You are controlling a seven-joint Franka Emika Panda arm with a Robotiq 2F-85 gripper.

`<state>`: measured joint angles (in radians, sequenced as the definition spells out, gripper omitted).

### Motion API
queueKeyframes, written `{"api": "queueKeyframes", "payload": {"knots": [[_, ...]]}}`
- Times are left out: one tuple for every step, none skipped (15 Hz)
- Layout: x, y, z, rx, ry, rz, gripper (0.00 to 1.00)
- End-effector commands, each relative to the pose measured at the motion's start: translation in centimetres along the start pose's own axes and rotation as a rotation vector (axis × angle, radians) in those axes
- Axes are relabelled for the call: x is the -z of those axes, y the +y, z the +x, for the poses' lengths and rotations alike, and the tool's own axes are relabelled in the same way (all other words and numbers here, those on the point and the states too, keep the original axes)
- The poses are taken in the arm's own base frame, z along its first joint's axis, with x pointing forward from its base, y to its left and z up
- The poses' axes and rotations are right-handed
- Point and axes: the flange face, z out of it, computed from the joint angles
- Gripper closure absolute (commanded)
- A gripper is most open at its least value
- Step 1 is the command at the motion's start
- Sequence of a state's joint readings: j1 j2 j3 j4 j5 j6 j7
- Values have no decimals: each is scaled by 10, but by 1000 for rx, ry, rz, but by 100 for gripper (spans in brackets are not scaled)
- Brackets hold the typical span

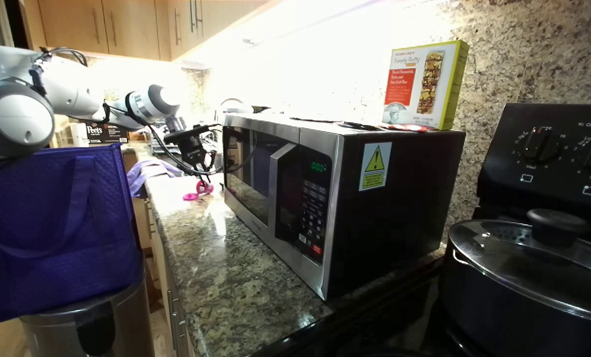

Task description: Pick up the pink coffee capsule from the counter and put it in the blue bag

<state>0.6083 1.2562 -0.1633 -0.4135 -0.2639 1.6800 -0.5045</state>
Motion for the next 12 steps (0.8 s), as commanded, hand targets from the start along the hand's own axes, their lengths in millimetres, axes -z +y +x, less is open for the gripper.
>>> {"api": "queueKeyframes", "payload": {"knots": [[11, 1, -5, -10, -28, 5, 95], [12, 1, -5, -11, -24, 6, 97], [14, 2, -5, -13, -18, 7, 93], [16, 3, -4, -15, -6, 8, 93], [18, 4, -5, -22, 0, 8, 92], [19, 5, -5, -24, 4, 8, 92], [21, 6, -5, -29, 5, 5, 91], [23, 6, -5, -30, 5, 5, 91], [28, 6, -5, -33, 8, 3, 92], [31, 5, -6, -39, 11, 7, 92], [36, 6, -6, -49, 14, 2, 93], [38, 6, -9, -60, 9, 0, 92]]}}
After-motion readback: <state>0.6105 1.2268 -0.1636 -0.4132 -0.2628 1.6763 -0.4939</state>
